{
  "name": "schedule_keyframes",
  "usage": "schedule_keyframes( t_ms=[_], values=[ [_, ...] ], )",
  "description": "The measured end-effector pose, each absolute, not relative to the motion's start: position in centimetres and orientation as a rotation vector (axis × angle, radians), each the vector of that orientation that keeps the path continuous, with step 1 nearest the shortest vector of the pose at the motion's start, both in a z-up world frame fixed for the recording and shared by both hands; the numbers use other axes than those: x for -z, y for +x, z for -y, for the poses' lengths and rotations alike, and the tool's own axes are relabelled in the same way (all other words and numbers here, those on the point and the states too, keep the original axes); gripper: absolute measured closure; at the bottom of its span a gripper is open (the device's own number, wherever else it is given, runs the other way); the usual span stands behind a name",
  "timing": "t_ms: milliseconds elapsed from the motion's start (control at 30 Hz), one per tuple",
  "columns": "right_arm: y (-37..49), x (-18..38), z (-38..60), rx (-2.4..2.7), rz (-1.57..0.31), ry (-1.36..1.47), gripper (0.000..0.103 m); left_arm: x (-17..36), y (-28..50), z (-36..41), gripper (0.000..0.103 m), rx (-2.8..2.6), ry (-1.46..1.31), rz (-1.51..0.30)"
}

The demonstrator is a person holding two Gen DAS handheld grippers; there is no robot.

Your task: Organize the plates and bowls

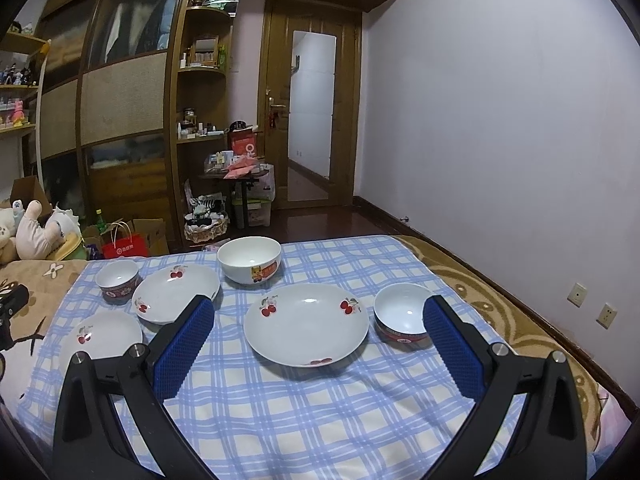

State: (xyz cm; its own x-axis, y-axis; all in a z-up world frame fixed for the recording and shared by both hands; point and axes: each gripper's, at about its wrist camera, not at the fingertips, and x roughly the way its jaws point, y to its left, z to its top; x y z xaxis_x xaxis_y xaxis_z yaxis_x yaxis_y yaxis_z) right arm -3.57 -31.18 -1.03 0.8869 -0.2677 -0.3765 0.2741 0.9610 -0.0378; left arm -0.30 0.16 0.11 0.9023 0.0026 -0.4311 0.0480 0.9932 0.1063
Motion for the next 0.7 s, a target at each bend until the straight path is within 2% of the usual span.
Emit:
schedule_keyframes(
  t_ms=[700],
  values=[
    [-3.44, 1.09, 31.12, 0.279, -0.394, 0.021, 0.000, 0.05, -0.30, -0.29, 0.004, 0.038, 0.122, -0.448]
  ],
)
